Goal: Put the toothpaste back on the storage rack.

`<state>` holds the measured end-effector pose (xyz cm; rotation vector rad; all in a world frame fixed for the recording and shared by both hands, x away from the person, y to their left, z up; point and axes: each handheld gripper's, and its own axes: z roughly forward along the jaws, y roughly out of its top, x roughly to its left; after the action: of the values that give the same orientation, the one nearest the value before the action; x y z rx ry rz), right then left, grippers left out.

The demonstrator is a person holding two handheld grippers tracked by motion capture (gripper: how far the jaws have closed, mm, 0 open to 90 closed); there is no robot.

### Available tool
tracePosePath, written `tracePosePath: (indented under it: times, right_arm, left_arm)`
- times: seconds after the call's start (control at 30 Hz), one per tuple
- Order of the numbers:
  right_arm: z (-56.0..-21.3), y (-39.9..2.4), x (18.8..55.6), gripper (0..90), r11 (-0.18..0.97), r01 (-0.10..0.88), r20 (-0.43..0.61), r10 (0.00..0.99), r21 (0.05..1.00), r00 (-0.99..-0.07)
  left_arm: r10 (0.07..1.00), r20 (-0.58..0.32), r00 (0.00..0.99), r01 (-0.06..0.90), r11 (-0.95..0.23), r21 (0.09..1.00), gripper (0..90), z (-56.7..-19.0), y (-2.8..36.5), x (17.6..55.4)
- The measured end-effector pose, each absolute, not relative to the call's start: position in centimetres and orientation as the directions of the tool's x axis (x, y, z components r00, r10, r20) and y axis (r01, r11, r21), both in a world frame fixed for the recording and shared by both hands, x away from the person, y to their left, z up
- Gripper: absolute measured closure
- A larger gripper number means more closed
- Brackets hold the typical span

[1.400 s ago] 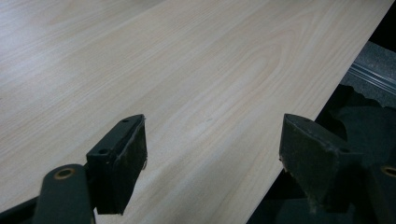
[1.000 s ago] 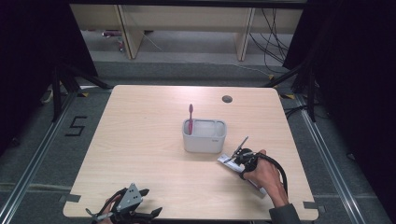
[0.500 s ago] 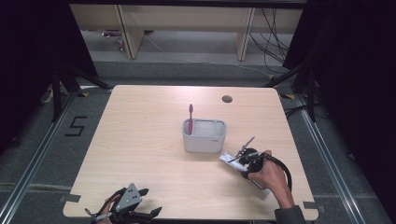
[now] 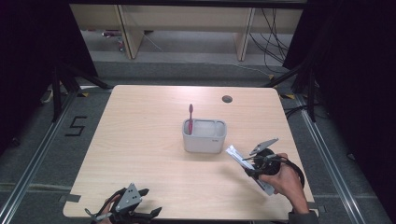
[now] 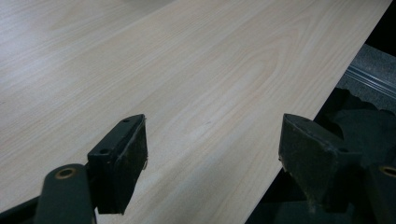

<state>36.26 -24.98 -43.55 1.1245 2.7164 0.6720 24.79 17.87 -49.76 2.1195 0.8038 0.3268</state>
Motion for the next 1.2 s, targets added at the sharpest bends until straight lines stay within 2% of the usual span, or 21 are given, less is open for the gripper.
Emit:
tracePosePath:
  times: [0.07, 0.17, 0.27, 0.3, 0.33, 0.77, 0.83, 0.87, 1.1, 1.2]
  right_arm:
    - [-43.4, -25.0, 36.2, 74.7, 0.617, 0.641, 0.055, 0.7, 0.456, -0.712]
    - [-43.1, -25.4, 36.3, 74.7, 0.598, 0.631, 0.065, 0.698, 0.494, -0.713]
    - [-42.6, -25.6, 36.0, 74.7, 0.564, 0.644, 0.061, 0.726, 0.517, -0.685]
    - [-42.5, -25.7, 36.0, 74.7, 0.548, 0.638, 0.064, 0.73, 0.541, -0.681]
    - [-42.1, -26.3, 36.3, 74.7, 0.559, 0.59, 0.042, 0.705, 0.583, -0.708]
    - [-41.2, -27.1, 36.6, 74.7, 0.499, 0.568, 0.06, 0.714, 0.654, -0.697]
    - [-41.1, -27.0, 36.7, 74.7, 0.48, 0.569, 0.077, 0.716, 0.668, -0.694]
    - [-41.0, -26.6, 36.6, 74.7, 0.421, 0.593, 0.113, 0.744, 0.686, -0.658]
    - [-40.2, -26.6, 37.1, 74.7, 0.414, 0.56, 0.106, 0.73, 0.717, -0.675]
    - [-39.9, -26.1, 37.2, 74.7, 0.374, 0.558, 0.137, 0.729, 0.74, -0.671]
  left_arm:
    - [0.65, -0.067, 0.757, 0.439, -0.431, 0.788, 23.2, -49.8, 17.7, 24.7]
    - [0.646, -0.041, 0.762, 0.429, -0.456, 0.78, 23.1, -49.7, 17.9, 24.8]
    - [0.659, -0.079, 0.748, 0.449, -0.415, 0.791, 22.9, -49.8, 17.7, 24.7]
    - [0.66, -0.079, 0.747, 0.45, -0.414, 0.791, 22.9, -49.9, 17.7, 24.7]
    - [0.66, -0.079, 0.747, 0.45, -0.414, 0.791, 22.7, -49.9, 17.7, 24.7]
    - [0.655, -0.079, 0.752, 0.45, -0.422, 0.787, 22.2, -50.0, 17.7, 24.8]
    - [0.66, -0.072, 0.748, 0.452, -0.427, 0.783, 22.2, -49.9, 17.7, 24.7]
    - [0.66, -0.071, 0.748, 0.45, -0.425, 0.785, 22.2, -49.9, 17.7, 24.7]
    - [0.661, -0.069, 0.747, 0.45, -0.428, 0.784, 22.2, -49.9, 17.7, 24.7]
    - [0.661, -0.075, 0.746, 0.449, -0.416, 0.791, 22.2, -50.0, 17.6, 24.8]
